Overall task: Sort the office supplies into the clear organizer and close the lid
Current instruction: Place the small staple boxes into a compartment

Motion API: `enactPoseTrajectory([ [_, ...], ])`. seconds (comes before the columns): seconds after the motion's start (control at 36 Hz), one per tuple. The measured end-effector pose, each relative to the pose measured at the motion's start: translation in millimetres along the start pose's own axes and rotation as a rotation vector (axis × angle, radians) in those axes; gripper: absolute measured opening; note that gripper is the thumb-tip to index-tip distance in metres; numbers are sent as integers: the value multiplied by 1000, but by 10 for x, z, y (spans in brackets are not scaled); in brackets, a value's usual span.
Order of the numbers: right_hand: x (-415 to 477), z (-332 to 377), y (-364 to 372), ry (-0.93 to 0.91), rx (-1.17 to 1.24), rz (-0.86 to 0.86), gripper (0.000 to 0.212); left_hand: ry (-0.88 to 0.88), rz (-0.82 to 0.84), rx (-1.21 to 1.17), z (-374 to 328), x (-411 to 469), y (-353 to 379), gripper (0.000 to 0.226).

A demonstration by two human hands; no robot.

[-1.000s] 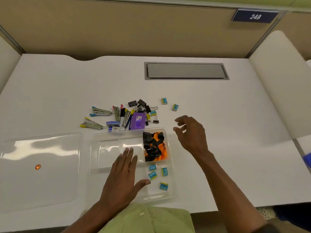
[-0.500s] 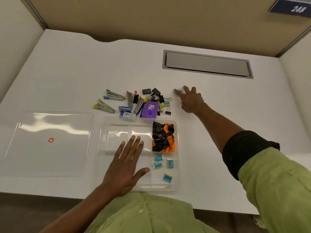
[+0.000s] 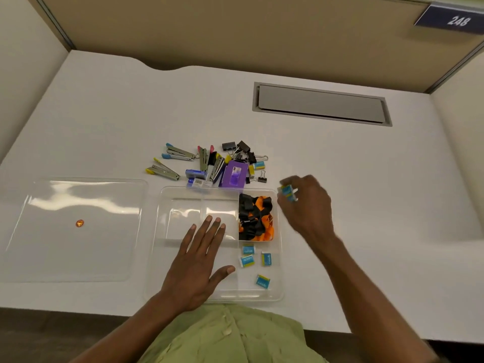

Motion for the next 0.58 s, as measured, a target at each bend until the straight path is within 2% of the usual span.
enactPoseTrajectory([
  [0.14,-915,461,176,-48,161,193,27,-3,0,-20,-1,5,1,87],
  [0.25,-1334,366,588,-34,43,333,33,-19,4,-25,10,-1,29,88],
  [0.36,-1424,248,763,-25,-36,384,37,-31,17,-39,27,6,70,88],
  [0.5,-1155,333,499,-95,-15,240,21,-8,-12,6,5,1,-6,87],
  [0.58,-702,361,273,-85,97,122,10,-4,-25,2,-2,-19,-45,86],
])
Point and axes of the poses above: each hand's wrist, its own x-axis towards the middle knuckle, its own y-axis out of the palm, z = x × y, the point moved 10 cm from there along x, towards the middle knuckle, and after that the axes turned 10 degrees about x, right-handed, at the moved point
